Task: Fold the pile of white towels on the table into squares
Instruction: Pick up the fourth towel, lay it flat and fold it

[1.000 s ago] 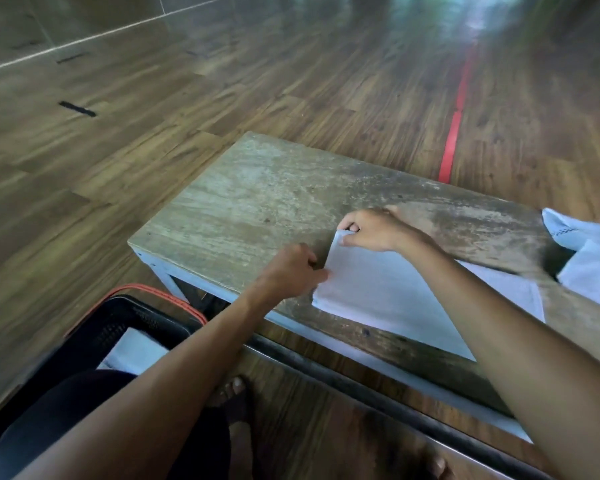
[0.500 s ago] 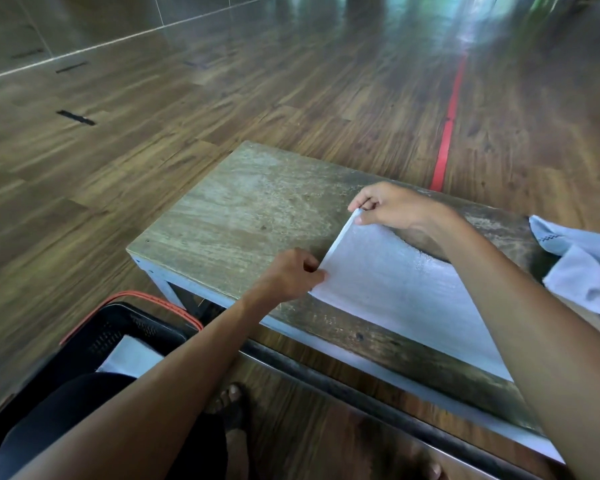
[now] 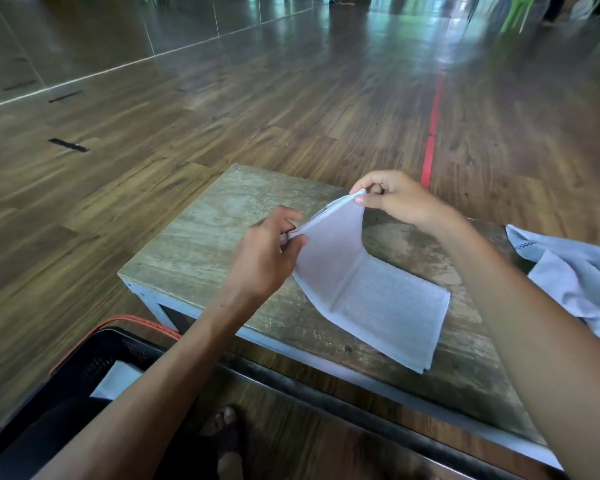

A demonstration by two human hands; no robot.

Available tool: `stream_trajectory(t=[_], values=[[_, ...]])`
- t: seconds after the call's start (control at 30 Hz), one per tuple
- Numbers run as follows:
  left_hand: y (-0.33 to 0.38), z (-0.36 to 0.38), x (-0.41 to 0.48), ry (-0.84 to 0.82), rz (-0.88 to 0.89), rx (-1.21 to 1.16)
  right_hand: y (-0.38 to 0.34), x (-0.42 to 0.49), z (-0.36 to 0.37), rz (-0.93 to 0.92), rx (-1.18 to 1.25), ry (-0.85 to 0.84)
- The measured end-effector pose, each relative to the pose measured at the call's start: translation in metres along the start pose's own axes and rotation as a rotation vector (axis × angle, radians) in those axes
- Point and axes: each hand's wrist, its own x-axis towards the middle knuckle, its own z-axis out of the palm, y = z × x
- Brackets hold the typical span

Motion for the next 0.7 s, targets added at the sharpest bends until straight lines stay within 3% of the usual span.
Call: stream_trajectory(t=[0.1,0.3,0.43,0.7], values=[[0.02,0.011,-0.009,-0.037,0.067,-0.096,0.004,-0.014,-0.015,0.036,0.067,-0.046],[0.059,0.06,-0.045,-0.111,0.158,-0.346,0.039,-0.053,-0.046,0.285,0.185,-0.065],[0.066,0.097,-0.061,-0.165,0.214,-0.313,0.075,-0.076,-0.05,0.373,0.052,-0.06],[0.064,0.135,-0.087,-0.345,0.155,-0.231,0.116,-0.102,-0.041,0.501,0.076,-0.055]])
